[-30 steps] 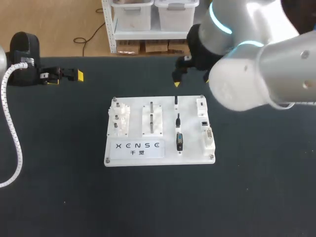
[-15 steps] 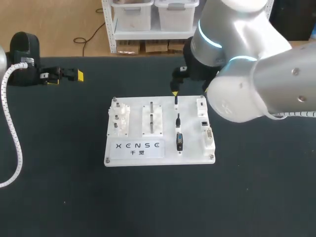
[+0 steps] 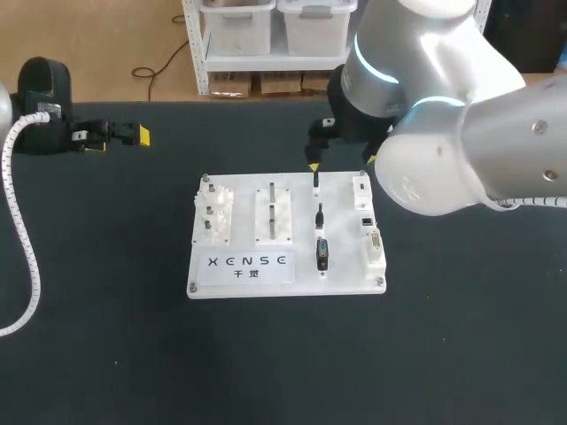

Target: Insert the USB connector, Ethernet cable, and multi-pin plug into their matching sockets one by one.

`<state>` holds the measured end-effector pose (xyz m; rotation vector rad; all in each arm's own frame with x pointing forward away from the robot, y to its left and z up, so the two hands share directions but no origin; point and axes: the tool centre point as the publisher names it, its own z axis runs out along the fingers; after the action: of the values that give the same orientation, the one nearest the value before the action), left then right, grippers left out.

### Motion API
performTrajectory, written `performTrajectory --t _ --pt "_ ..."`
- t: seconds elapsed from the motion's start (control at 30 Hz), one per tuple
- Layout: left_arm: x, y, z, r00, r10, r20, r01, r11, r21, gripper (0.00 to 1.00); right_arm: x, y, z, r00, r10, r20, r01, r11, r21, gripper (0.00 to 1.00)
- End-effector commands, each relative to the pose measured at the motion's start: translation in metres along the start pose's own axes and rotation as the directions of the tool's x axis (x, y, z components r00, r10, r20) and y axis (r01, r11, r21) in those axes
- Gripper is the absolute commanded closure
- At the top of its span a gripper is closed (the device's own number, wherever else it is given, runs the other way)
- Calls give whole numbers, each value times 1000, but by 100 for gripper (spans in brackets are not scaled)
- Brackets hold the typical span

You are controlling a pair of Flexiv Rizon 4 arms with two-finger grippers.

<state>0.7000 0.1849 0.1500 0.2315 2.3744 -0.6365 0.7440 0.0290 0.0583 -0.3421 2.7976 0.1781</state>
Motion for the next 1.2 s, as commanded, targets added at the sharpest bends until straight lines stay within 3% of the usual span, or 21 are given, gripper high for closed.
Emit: performTrajectory --t 0.03,0.5,1.1,1.2 --pt "0 0 0 1000 0 0 0 1000 0 0 -6 12 7 1000 2 -9 -2 1000 28 0" --pt "0 0 0 1000 0 0 0 1000 0 0 -16 39 33 992 96 -76 -94 995 37 0" --pt "0 0 0 1000 0 0 0 1000 0 0 -6 39 50 967 202 -155 -196 979 54 0" --pt "0 0 0 1000 0 0 0 1000 0 0 -4 38 51 964 209 -162 -203 978 54 22"
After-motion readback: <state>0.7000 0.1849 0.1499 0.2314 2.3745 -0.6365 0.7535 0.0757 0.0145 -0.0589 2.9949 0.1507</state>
